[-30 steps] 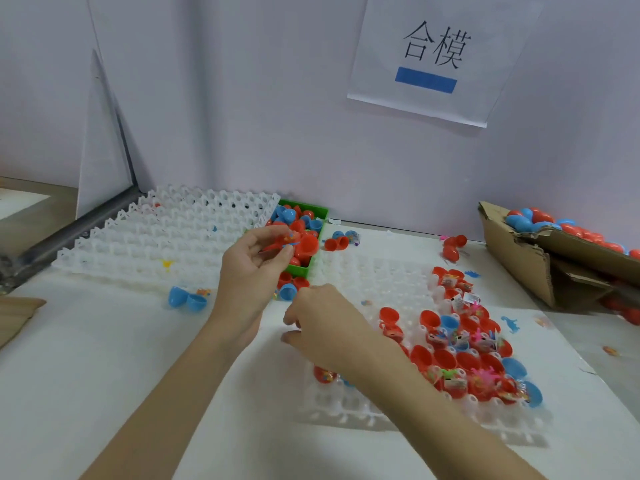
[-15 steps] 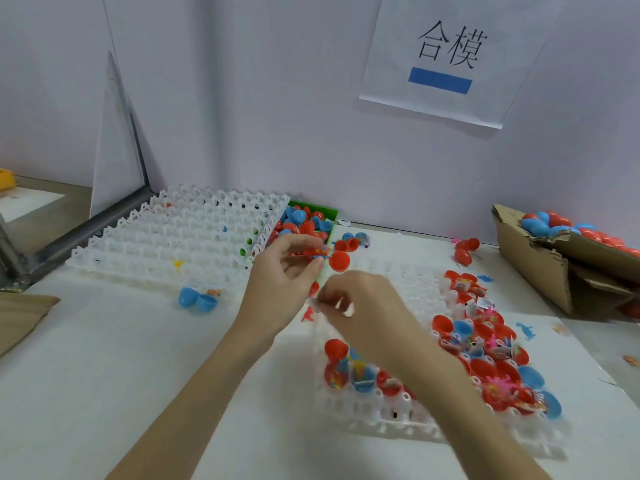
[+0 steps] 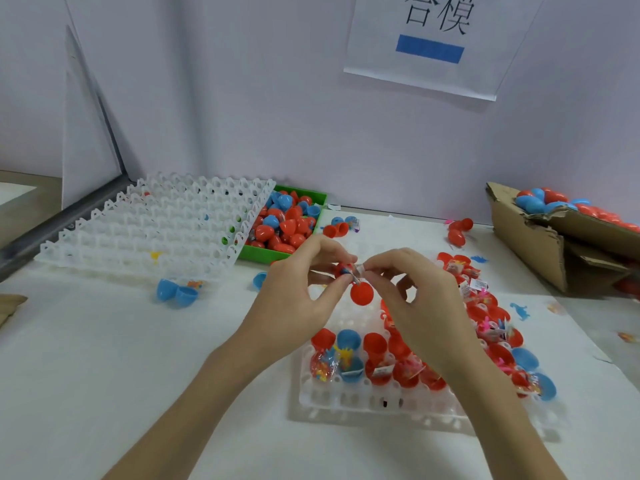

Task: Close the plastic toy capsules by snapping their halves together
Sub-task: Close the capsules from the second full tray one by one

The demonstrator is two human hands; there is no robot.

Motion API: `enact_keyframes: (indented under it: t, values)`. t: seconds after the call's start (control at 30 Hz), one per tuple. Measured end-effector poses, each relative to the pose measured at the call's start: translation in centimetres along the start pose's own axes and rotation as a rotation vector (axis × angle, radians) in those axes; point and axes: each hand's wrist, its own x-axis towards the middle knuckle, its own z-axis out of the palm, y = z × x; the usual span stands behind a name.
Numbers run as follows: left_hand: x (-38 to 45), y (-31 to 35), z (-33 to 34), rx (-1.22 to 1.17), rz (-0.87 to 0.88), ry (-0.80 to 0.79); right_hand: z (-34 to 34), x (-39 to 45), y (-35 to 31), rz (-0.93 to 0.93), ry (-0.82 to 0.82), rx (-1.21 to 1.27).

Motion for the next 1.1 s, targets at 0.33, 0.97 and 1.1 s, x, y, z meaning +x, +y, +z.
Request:
enact_keyframes:
  t: [0.33,0.97,1.1]
  values:
    - [-0.3,0.3,-0.1,-0.024,0.016,-0.055,-0.1,-0.5,-0.8,0.006,0.039,-0.035]
    - [0.6,-0.1,-0.9,-0.338,-0.196,0.107,-0.7,-0.6,-1.3,0.442,-0.059,0.735]
    - [0.3,0.2,-0.3,-0.217,-0.138,0.05,-0.1,-0.7,-1.4,0.373,0.007,0.699]
